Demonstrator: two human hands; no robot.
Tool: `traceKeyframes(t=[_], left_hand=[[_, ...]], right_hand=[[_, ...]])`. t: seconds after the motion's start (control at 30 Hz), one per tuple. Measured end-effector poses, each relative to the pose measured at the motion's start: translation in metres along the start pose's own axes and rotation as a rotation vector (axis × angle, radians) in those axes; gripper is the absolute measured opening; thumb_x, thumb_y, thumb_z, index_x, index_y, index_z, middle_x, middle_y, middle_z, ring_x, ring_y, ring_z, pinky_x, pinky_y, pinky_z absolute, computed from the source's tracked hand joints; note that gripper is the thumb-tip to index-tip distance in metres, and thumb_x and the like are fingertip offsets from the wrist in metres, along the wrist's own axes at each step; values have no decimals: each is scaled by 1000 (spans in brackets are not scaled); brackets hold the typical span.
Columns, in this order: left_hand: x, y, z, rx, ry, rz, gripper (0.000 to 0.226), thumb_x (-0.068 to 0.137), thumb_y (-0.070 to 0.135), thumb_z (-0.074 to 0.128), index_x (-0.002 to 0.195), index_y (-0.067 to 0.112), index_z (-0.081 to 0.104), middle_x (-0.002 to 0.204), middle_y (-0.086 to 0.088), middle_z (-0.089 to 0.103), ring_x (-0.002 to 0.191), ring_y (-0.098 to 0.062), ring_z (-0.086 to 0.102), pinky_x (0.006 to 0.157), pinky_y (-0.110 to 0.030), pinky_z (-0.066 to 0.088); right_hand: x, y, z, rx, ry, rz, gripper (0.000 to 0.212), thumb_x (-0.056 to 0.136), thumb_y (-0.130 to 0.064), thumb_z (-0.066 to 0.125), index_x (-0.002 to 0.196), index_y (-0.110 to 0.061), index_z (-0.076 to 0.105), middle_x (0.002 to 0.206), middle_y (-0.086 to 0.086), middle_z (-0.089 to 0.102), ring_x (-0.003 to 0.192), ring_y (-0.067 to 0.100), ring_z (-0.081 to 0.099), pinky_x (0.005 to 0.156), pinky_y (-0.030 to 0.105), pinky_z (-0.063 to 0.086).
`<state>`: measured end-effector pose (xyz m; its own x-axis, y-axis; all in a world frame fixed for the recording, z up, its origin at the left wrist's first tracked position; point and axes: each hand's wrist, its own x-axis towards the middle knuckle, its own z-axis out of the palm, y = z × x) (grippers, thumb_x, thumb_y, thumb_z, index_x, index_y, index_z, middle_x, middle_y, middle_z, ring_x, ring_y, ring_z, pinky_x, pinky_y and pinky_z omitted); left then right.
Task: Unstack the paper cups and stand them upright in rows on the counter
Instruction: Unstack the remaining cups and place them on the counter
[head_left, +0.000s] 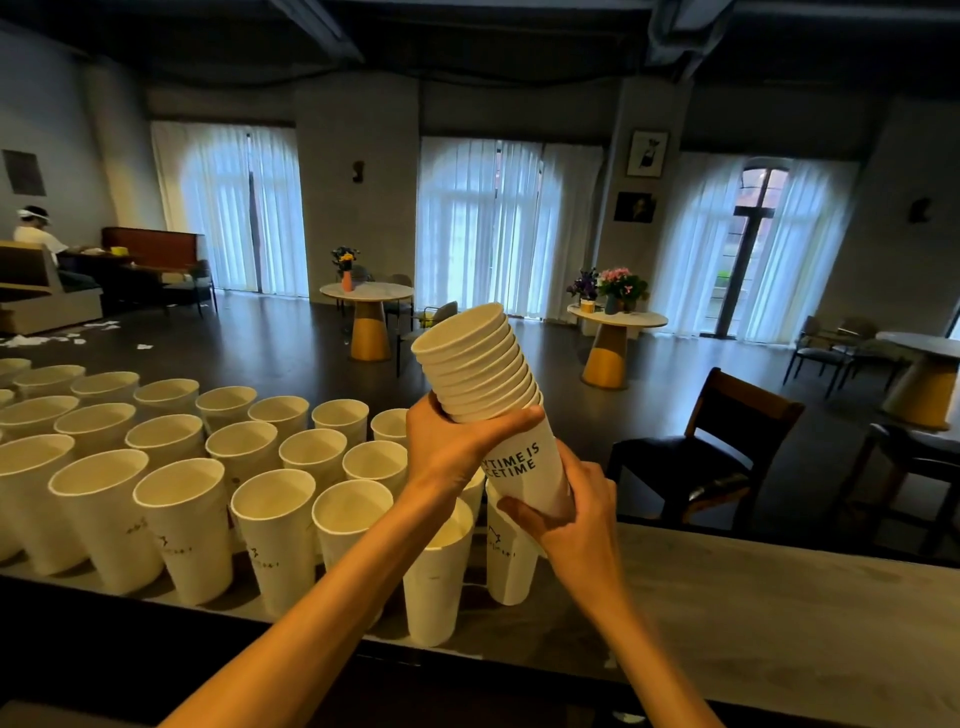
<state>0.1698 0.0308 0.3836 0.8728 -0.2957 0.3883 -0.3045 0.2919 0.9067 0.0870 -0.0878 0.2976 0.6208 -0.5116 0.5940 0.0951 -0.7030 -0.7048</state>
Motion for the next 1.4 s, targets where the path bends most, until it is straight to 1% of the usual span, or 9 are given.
traceKeyframes(t=[0.2, 0.47, 0.6, 0.73, 0.9, 1.0, 1.1, 1.27, 1.4], left_hand=[[1, 4, -4, -23, -150, -13, 65, 48, 32, 90, 106, 31, 60, 97, 7, 73, 88, -5, 72, 67, -20, 58], [7, 15, 4, 39, -466, 53, 70, 57, 23, 94, 119, 21, 61, 106, 1, 74, 102, -15, 70, 85, -34, 60], [3, 15, 15, 0, -328, 21, 84, 45, 43, 90, 120, 18, 61, 105, 0, 74, 98, -14, 71, 83, -35, 61], [-5, 10, 21, 30, -197, 40, 67, 56, 27, 96, 113, 29, 60, 105, 5, 72, 96, -9, 70, 84, -35, 61], [0, 26, 12, -137, -112, 52, 77, 47, 33, 97, 114, 25, 60, 102, 3, 73, 96, -13, 71, 85, -39, 61], [10, 45, 0, -286, -72, 63, 65, 51, 29, 92, 109, 24, 64, 97, 4, 74, 98, -19, 71, 87, -50, 59], [19, 56, -14, -341, -12, 104, 74, 52, 32, 90, 119, 16, 63, 106, -8, 71, 101, -27, 69, 84, -56, 59], [21, 45, -24, -271, 19, 106, 84, 47, 34, 91, 122, 13, 60, 105, -8, 71, 95, -24, 71, 76, -40, 61], [21, 27, -24, -244, 29, 39, 81, 47, 34, 92, 121, 20, 60, 102, -2, 72, 93, -21, 72, 78, -39, 62]], right_hand=[[-4, 2, -11, -29, 52, -38, 91, 62, -83, 63, 135, -33, 41, 120, -8, 50, 108, 7, 49, 83, 17, 48], [10, -17, -44, 314, -294, 188, 71, 54, -35, 89, 116, -38, 53, 107, -16, 67, 101, 4, 65, 73, 22, 56], [10, -18, -45, 344, -322, 210, 71, 52, -35, 95, 111, -35, 56, 100, -16, 70, 95, 2, 67, 72, 22, 57], [6, -17, -30, 239, -150, 222, 77, 59, -29, 92, 121, -32, 48, 115, -10, 60, 106, 9, 59, 92, 33, 52], [-17, -3, -19, 218, -44, 213, 80, 52, -47, 89, 115, -51, 40, 108, -27, 55, 98, -7, 57, 75, 14, 49], [-44, 11, -16, 338, -30, 283, 82, 58, -41, 85, 126, -45, 39, 116, -21, 57, 107, 1, 58, 71, 15, 50], [-70, 23, -9, 423, -56, 399, 86, 68, -43, 82, 138, -35, 34, 119, -17, 55, 110, 6, 55, 73, 16, 45], [-96, 41, 8, 414, -93, 543, 87, 74, -25, 84, 143, -30, 31, 118, -12, 51, 110, 13, 52, 94, 38, 48], [-103, 45, 22, 389, -177, 586, 86, 66, -35, 88, 136, -38, 38, 129, -5, 55, 118, 15, 54, 99, 39, 49]])
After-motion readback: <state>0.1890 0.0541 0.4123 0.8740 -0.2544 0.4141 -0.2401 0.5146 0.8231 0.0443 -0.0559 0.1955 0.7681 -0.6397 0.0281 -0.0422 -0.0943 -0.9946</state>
